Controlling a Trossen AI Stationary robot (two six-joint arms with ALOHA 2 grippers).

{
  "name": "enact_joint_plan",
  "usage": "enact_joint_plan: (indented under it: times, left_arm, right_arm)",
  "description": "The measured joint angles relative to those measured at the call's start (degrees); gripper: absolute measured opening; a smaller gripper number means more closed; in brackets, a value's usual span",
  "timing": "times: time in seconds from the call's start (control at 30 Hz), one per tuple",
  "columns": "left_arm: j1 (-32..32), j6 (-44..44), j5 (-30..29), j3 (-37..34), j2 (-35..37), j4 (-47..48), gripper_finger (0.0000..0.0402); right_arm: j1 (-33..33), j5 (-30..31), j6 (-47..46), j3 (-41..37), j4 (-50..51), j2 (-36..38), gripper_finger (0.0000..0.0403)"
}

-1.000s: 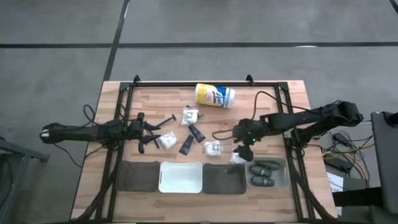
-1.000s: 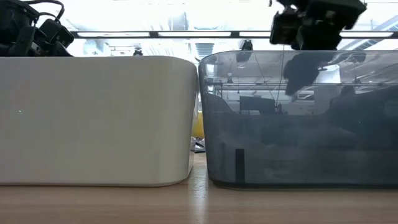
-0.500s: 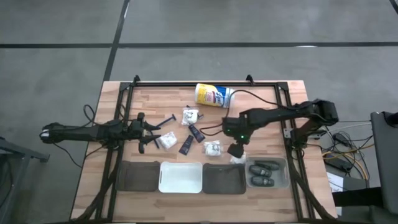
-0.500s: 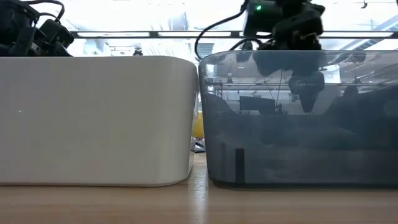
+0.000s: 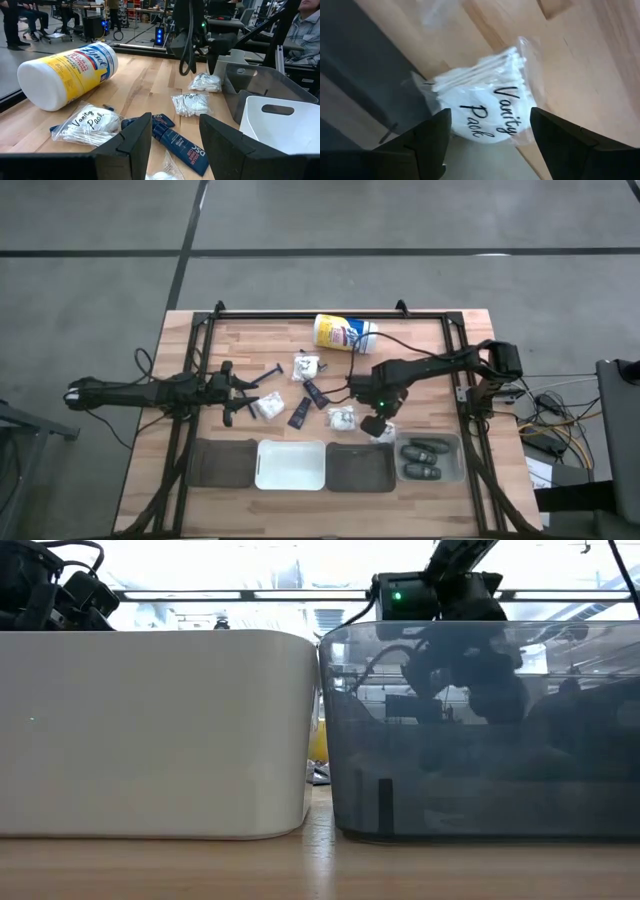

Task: Pick & Place Travel size toiletries
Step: Put the cotton pack into the right black bin

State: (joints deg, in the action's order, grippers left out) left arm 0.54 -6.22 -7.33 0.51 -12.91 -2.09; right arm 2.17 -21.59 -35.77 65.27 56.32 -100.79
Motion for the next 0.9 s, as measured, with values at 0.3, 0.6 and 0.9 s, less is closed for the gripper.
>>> enact_joint_plan:
  times: [0.3, 0.6, 0.9]
  left_arm:
    - [0.0, 0.0, 0.0, 0.0, 0.0, 0.0, 0.0171]
    - [0.0, 0.0, 0.0, 0.0, 0.0, 0.0, 0.0171]
    - [0.0, 0.0, 0.0, 0.0, 0.0, 0.0, 0.0171]
  right_arm:
    - [0.2, -0.9, -1.8, -3.9, -5.0, 0.2, 0.0273]
    - [0.1, -1.0, -1.6, -5.6, -6.4, 0.2, 0.0215]
    - [0.1, -1.0, 1.7, -6.4, -7.5, 0.6, 0.0093]
